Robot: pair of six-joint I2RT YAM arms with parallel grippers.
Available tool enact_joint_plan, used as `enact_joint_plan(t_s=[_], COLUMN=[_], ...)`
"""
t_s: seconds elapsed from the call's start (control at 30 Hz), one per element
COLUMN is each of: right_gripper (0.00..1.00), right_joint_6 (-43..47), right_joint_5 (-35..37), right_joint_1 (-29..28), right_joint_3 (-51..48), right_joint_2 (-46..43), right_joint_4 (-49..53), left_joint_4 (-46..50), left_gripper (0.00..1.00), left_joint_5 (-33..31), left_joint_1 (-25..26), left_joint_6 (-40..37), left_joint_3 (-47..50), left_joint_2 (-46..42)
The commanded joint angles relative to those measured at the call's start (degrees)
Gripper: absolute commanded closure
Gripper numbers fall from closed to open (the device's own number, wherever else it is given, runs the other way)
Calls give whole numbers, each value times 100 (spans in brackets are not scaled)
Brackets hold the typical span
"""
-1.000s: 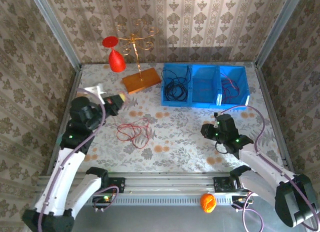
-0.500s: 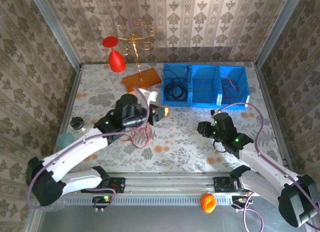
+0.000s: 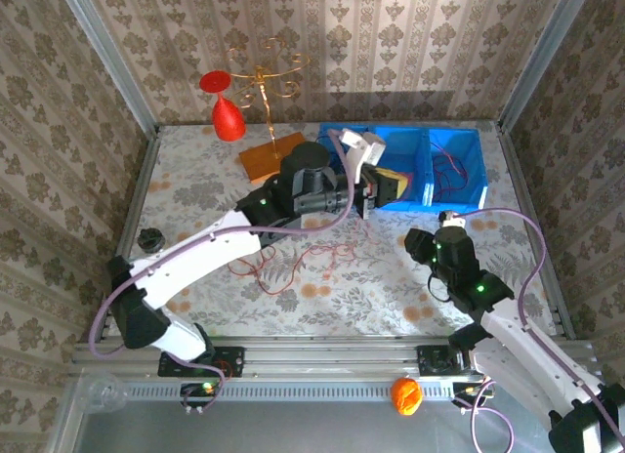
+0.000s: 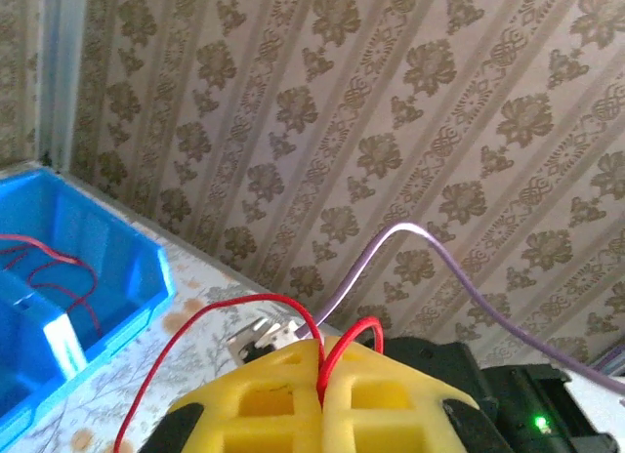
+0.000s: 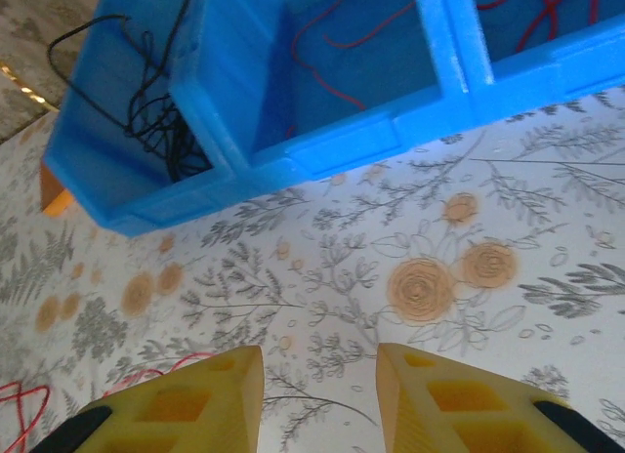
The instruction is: Untangle the cables
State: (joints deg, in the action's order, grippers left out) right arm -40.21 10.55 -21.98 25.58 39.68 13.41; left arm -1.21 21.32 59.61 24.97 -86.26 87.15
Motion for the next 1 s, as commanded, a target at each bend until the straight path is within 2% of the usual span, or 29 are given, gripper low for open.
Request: enact_joint_plan(t_s=[0.0, 0.23, 0.33, 0.57, 0.6, 0.67, 0.77, 0.9, 0.93, 0.97], right_gripper=[62, 60, 60, 54, 53, 52, 50, 47, 46, 46], right_joint_6=[-147, 48, 86, 237, 253, 271, 305, 376, 400, 413], right_joint_5=[246, 199, 23, -282, -311, -375, -466, -533, -523, -501], right_joint_1=[79, 165, 162, 166, 165, 163, 162, 120, 81, 35], right_joint_3=[-97, -140, -109, 39, 48, 93, 197, 414, 473, 533], right_joint_2=[-120, -461, -363, -312, -295, -236, -62, 291, 401, 499], right_joint_4=[343, 645, 617, 844, 850, 882, 959, 1185, 1248, 1289], left_joint_4=[129, -886, -895, -940, -956, -943, -881, -675, -601, -540], left_gripper=[100, 100, 100, 100, 95, 93, 77, 37, 30, 28], left_joint_5=[83, -18, -96, 197, 197, 197, 214, 58, -26, -107], left_joint_1=[-12, -342, -369, -372, -352, -304, -176, -101, -107, -116], left_joint_6=[-166, 665, 741, 996, 1032, 1092, 1052, 907, 838, 771], left_joint_3=[-51, 1591, 1802, 2088, 2129, 2208, 2314, 2535, 2623, 2710], left_joint_2=[156, 239, 461, 1085, 1141, 1206, 1193, 890, 760, 640])
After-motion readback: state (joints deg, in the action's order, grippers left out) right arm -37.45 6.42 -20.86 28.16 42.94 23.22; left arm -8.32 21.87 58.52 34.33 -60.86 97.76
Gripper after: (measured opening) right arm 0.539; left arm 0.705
